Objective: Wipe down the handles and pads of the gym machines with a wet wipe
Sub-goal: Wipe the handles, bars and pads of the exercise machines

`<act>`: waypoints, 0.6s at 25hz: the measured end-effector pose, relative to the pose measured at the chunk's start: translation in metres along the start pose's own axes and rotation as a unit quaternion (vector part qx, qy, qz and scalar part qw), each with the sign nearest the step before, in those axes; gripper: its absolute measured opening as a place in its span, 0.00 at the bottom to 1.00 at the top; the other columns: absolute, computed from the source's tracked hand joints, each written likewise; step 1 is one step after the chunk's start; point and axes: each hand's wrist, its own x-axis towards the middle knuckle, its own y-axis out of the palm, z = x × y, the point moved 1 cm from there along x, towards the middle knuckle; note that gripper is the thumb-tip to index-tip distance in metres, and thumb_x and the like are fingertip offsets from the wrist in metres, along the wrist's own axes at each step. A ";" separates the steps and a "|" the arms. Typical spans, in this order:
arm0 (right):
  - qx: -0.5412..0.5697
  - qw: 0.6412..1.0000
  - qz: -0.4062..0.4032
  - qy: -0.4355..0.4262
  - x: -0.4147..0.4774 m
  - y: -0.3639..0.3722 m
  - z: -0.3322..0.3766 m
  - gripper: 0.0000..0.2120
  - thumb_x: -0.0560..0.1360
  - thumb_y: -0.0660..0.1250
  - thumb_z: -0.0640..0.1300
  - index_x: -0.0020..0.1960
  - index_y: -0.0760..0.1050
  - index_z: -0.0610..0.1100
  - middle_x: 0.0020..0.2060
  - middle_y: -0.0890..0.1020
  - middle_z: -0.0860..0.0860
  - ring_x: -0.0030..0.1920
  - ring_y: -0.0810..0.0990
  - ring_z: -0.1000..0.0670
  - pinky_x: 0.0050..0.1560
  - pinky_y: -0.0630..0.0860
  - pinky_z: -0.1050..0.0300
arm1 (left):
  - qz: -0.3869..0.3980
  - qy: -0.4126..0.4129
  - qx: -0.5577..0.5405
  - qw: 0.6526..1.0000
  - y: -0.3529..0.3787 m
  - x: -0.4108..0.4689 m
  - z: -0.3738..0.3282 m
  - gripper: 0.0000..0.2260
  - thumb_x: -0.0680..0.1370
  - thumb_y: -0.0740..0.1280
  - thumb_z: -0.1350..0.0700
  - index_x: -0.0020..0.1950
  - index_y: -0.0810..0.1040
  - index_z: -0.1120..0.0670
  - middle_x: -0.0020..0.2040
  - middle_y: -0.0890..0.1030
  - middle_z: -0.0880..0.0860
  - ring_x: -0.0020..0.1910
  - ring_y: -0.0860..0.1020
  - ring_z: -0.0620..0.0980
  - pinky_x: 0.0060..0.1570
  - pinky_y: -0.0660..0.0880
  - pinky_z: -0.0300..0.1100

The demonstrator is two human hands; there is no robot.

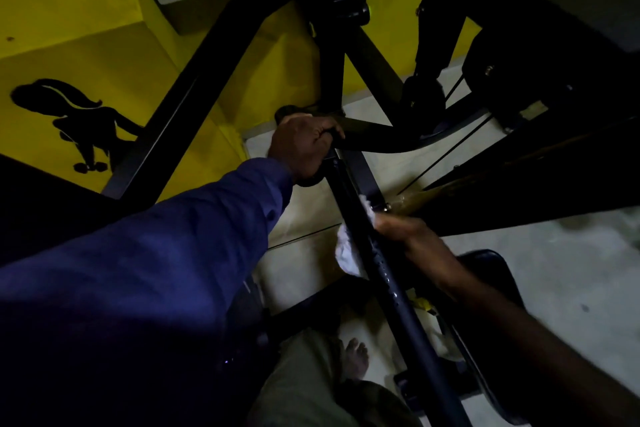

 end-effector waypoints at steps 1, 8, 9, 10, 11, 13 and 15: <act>-0.095 0.991 -0.056 -0.079 -0.020 -0.001 -0.007 0.12 0.81 0.68 0.47 0.62 0.85 0.46 0.58 0.86 0.49 0.58 0.84 0.51 0.62 0.77 0.55 | -0.001 -0.002 -0.001 1.000 -0.001 0.000 -0.001 0.16 0.76 0.59 0.54 0.50 0.86 0.48 0.39 0.76 0.47 0.42 0.74 0.49 0.46 0.61 0.41; -0.474 0.828 -0.003 -0.299 -0.011 0.017 0.021 0.24 0.77 0.61 0.34 0.72 0.78 0.46 0.76 0.72 0.51 0.79 0.65 0.54 0.77 0.65 0.59 | 0.003 0.008 0.009 1.000 -0.004 -0.002 -0.007 0.16 0.76 0.59 0.55 0.50 0.87 0.49 0.42 0.84 0.51 0.45 0.79 0.52 0.46 0.62 0.39; -0.492 0.819 0.023 -0.294 -0.006 0.017 0.027 0.24 0.78 0.60 0.35 0.71 0.78 0.45 0.76 0.72 0.51 0.80 0.63 0.53 0.78 0.66 0.55 | 0.003 0.011 0.014 1.000 -0.004 -0.003 -0.008 0.16 0.76 0.59 0.55 0.50 0.87 0.50 0.44 0.85 0.51 0.46 0.80 0.54 0.47 0.64 0.40; -0.494 0.817 0.037 -0.296 -0.010 0.014 0.029 0.23 0.78 0.60 0.35 0.71 0.78 0.43 0.76 0.73 0.50 0.80 0.63 0.52 0.77 0.67 0.50 | 0.003 0.012 0.016 1.000 -0.004 -0.004 -0.009 0.16 0.76 0.59 0.55 0.50 0.87 0.50 0.44 0.85 0.51 0.47 0.81 0.54 0.48 0.65 0.40; -0.496 0.817 0.043 -0.290 -0.023 0.009 0.022 0.23 0.77 0.60 0.36 0.70 0.78 0.42 0.75 0.74 0.49 0.79 0.67 0.50 0.76 0.69 0.46 | 0.006 0.007 0.015 1.000 -0.005 -0.004 -0.010 0.16 0.76 0.59 0.55 0.50 0.87 0.50 0.42 0.84 0.50 0.46 0.80 0.53 0.48 0.65 0.41; -0.525 0.802 0.070 -0.276 -0.065 0.000 -0.002 0.24 0.76 0.61 0.38 0.71 0.76 0.39 0.73 0.76 0.46 0.75 0.73 0.46 0.73 0.71 0.41 | 0.014 -0.002 0.007 1.000 -0.005 -0.005 -0.010 0.16 0.76 0.58 0.55 0.49 0.87 0.49 0.39 0.78 0.46 0.44 0.77 0.51 0.48 0.63 0.40; -0.589 0.743 0.133 -0.289 -0.087 -0.001 -0.009 0.23 0.75 0.59 0.41 0.67 0.78 0.34 0.70 0.77 0.42 0.75 0.72 0.43 0.75 0.68 0.39 | 0.020 -0.003 0.008 1.000 -0.005 -0.005 -0.010 0.16 0.75 0.58 0.55 0.49 0.87 0.48 0.38 0.76 0.45 0.43 0.74 0.47 0.48 0.62 0.40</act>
